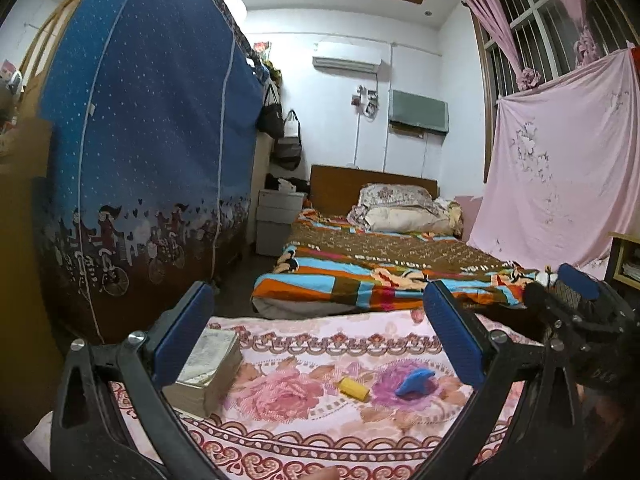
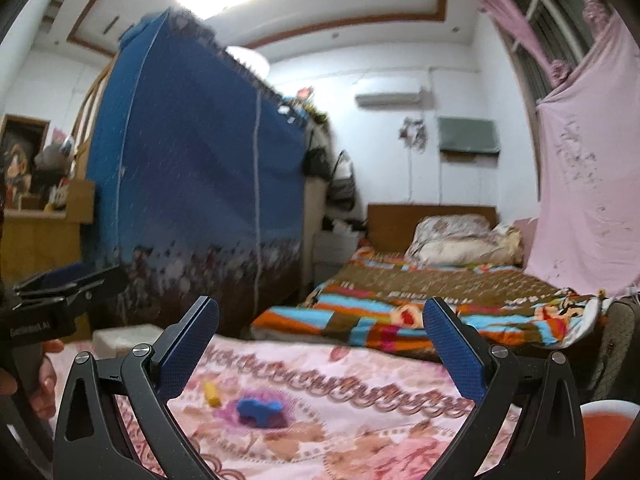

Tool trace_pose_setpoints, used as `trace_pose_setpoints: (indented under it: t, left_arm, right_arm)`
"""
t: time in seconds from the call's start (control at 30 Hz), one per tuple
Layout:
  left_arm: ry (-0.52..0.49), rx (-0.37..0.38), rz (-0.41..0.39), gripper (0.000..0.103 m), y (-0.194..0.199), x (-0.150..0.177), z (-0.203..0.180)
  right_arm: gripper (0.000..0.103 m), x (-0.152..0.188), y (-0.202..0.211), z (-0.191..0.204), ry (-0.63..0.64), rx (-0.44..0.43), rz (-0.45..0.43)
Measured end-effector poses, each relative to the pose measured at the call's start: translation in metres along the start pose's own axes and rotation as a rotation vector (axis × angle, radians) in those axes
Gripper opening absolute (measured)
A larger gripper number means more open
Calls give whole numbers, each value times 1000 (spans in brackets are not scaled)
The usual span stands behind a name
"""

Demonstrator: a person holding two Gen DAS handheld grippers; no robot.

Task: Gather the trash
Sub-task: 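Grasp the blue crumpled item with the right gripper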

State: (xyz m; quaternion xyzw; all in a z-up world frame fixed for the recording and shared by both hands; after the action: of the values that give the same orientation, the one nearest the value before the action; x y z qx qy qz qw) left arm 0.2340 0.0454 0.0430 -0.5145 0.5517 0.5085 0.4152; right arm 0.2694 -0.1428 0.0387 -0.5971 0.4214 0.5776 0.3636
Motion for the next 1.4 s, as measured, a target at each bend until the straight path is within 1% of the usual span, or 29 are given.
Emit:
trace_pose_setpoints:
  t: [0.07, 0.1, 0.13, 0.2, 0.23, 0.27, 0.3, 0.37, 0.43, 0.47, 0.6, 0.77, 0.83, 0.93, 1.1, 1.27, 1.4]
  left_arm:
    - [18, 14, 33, 90, -7, 3, 3]
    - [24, 20, 48, 89, -10, 6, 4]
    - [29, 26, 68, 87, -13, 8, 4]
    - [35, 39, 116, 82, -22, 14, 4]
    - [35, 43, 139, 77, -26, 18, 3]
    - [36, 51, 168, 71, -31, 21, 2]
    - [40, 63, 200, 68, -36, 25, 1]
    - [50, 76, 268, 57, -46, 33, 0]
    - [56, 82, 315, 50, -53, 38, 0]
    - [62, 89, 345, 47, -57, 42, -1]
    - [69, 112, 419, 38, -66, 52, -6]
    - [94, 129, 519, 24, -79, 65, -6]
    - [106, 131, 547, 21, -83, 68, -4]
    - [128, 141, 577, 19, -86, 72, -1]
    - [159, 172, 634, 19, -93, 78, -1]
    - [184, 199, 680, 19, -97, 85, -2]
    - [177, 204, 704, 19, -100, 88, -6]
  right_arm:
    - [93, 7, -11, 5, 0, -46, 62]
    - [84, 10, -14, 6, -1, -57, 84]
    - [79, 14, -20, 7, -2, -72, 120]
    - [77, 23, -35, 11, -10, -112, 207]
    - [72, 26, -39, 12, -12, -122, 231]
    - [71, 31, -45, 14, -16, -139, 272]
    - [68, 34, -47, 15, -19, -148, 293]
    - [63, 42, -56, 18, -26, -174, 355]
    - [54, 47, -62, 19, -28, -186, 401]
    - [52, 51, -65, 21, -28, -194, 428]
    - [47, 64, -76, 30, -26, -228, 508]
    - [44, 75, -88, 34, -45, -265, 591]
    - [42, 82, -93, 35, -56, -277, 632]
    - [40, 87, -98, 36, -74, -299, 664]
    - [38, 87, -98, 36, -90, -307, 671]
    - [36, 84, -96, 34, -95, -295, 653]
    - [36, 79, -91, 28, -115, -271, 619]
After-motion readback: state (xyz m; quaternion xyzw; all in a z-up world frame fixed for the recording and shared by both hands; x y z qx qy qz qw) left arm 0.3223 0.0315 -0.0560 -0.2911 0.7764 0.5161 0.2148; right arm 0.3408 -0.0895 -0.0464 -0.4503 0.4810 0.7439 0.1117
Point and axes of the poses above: each gripper's, at about its wrist camera, not at the fingertips, and y roughly against the way its jaws point, z to its left, x to its underside, the point moved 5 cm from there along -y, roughly the way its jaws point, and after that the axes turned 2 degrees about y, right-handed, at the moved point
